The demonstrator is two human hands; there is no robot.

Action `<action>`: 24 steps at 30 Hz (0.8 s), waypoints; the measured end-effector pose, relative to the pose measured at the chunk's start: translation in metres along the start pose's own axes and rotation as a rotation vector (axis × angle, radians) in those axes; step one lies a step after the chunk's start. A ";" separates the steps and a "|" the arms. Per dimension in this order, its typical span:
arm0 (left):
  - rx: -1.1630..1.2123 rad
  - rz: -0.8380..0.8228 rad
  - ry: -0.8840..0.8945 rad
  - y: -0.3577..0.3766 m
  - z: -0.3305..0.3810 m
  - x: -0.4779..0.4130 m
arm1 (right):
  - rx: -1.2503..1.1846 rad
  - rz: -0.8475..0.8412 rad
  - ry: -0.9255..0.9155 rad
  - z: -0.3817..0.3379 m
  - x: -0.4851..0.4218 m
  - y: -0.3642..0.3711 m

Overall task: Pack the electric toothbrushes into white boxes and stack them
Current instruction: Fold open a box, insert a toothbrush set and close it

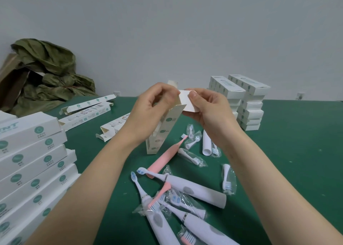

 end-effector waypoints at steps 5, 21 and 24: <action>-0.070 -0.093 0.009 0.003 -0.001 0.002 | -0.061 -0.046 0.024 0.004 -0.002 -0.004; -0.514 0.089 0.074 -0.033 0.006 -0.001 | 1.762 -0.459 -0.467 0.115 0.009 0.066; -0.566 0.053 0.085 -0.033 0.001 0.001 | 1.705 -0.321 -0.490 0.103 0.005 0.059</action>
Point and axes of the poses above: each hand's wrist, its own x-axis away from the middle knuckle, its own y-axis out of the palm, z = x × y, the point moved 7 cm from there along -x, towards the middle knuckle, and after that the axes turned 14 degrees about y, right-handed, at the moved point
